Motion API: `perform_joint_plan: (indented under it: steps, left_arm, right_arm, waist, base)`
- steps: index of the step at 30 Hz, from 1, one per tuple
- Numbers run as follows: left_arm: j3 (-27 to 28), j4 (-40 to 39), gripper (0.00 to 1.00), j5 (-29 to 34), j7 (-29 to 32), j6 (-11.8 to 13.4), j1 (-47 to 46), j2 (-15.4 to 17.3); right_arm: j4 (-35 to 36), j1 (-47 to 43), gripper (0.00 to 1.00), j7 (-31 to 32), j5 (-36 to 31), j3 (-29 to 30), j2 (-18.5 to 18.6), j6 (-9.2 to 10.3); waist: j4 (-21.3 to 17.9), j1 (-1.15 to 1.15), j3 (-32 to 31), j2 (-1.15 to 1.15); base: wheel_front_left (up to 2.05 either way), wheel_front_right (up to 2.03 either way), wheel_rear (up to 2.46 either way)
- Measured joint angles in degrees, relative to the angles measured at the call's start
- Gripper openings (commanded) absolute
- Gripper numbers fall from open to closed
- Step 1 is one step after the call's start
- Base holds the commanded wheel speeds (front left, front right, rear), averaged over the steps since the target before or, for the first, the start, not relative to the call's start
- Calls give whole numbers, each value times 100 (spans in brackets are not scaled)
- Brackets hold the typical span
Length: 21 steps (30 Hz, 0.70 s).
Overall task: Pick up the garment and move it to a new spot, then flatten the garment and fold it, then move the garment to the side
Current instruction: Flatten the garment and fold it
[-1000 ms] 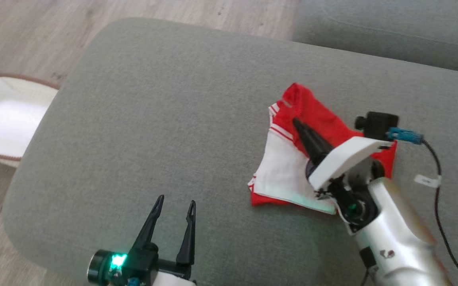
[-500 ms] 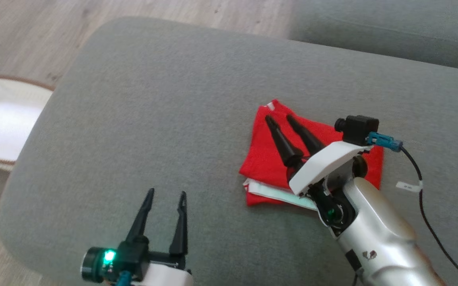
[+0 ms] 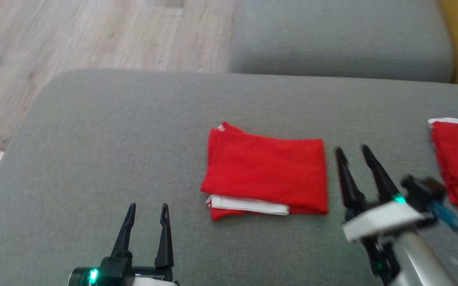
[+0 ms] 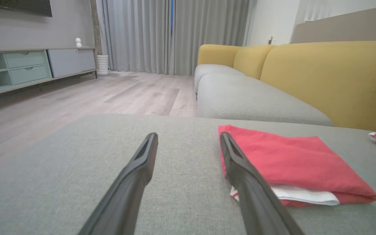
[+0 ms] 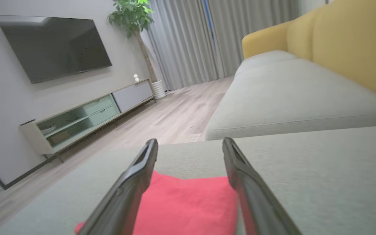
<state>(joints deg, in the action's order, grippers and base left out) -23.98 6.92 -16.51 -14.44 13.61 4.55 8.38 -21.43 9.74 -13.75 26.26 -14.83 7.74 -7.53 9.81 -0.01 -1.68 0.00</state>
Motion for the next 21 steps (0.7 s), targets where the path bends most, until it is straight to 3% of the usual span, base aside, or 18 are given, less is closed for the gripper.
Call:
perform_joint_plan:
  steps: [5, 11, 21]
  left_arm:
    - [15, -83, 100, 145, 0, 42, 152, -3]
    - [41, -199, 100, 475, 0, 51, 509, 3]
    - [254, -315, 100, 650, 0, -107, 765, -42]
  right_arm:
    - [466, -928, 100, -62, -679, 609, -102, 0]
    - [823, -2076, 100, -62, -1156, 815, -404, 0]
    - [983, -2304, 100, -62, -1317, 805, -510, 0]
  waist:
    - [-207, -1, -244, 0]
    - [-345, 0, -413, 0]
    - [-411, 0, -518, 0]
  base:
    - [0, 0, 0]
    - [0, 0, 0]
    - [0, 0, 0]
